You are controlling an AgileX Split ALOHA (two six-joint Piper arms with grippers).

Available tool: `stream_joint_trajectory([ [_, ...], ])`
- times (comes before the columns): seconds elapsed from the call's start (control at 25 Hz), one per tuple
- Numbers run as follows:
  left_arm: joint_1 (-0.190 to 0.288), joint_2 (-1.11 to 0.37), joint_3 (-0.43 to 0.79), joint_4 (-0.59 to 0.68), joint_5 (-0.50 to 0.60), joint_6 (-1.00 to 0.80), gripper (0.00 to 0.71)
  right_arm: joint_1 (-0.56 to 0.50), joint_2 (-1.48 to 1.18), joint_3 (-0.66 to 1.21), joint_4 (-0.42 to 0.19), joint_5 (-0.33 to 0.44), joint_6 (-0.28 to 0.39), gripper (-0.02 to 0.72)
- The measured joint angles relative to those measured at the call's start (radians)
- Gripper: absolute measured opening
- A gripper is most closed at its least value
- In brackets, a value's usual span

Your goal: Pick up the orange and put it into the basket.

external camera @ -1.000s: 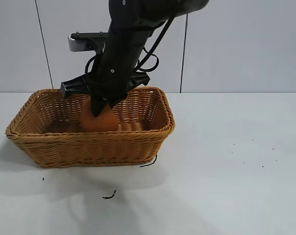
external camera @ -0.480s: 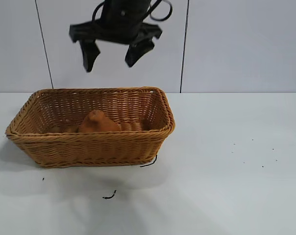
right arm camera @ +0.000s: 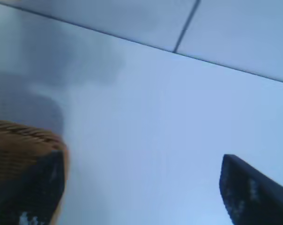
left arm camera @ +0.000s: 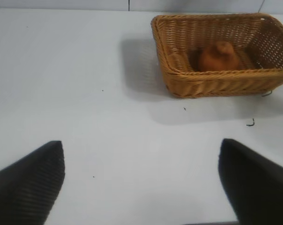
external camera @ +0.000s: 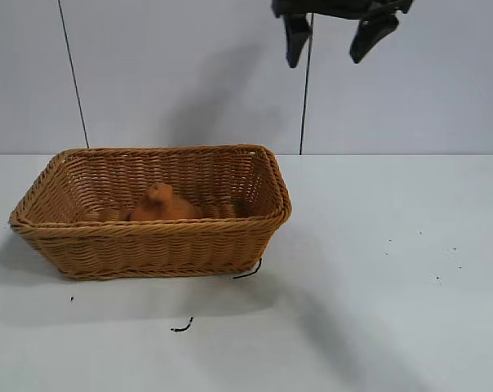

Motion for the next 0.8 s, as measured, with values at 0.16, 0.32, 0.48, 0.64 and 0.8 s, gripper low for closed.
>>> stream_joint_trajectory([
  [0.16,0.0,0.0,0.0,0.0,0.0,0.0,0.639,-0.103,0.0,0.0,-0.001,0.027,0.002,0.645],
  [0.32,0.0,0.0,0.0,0.0,0.0,0.0,0.639,-0.174,0.0,0.0,0.021,0.027,0.006,0.645],
  [0.48,0.0,0.0,0.0,0.0,0.0,0.0,0.639,-0.188,0.001,0.002,0.047,0.028,0.007,0.645],
  [0.64,0.0,0.0,0.0,0.0,0.0,0.0,0.639,-0.186,-0.057,0.093,0.058,0.027,0.004,0.643],
  [0.8,0.0,0.0,0.0,0.0,0.0,0.0,0.639,-0.186,-0.198,0.31,0.058,0.025,-0.018,0.643],
])
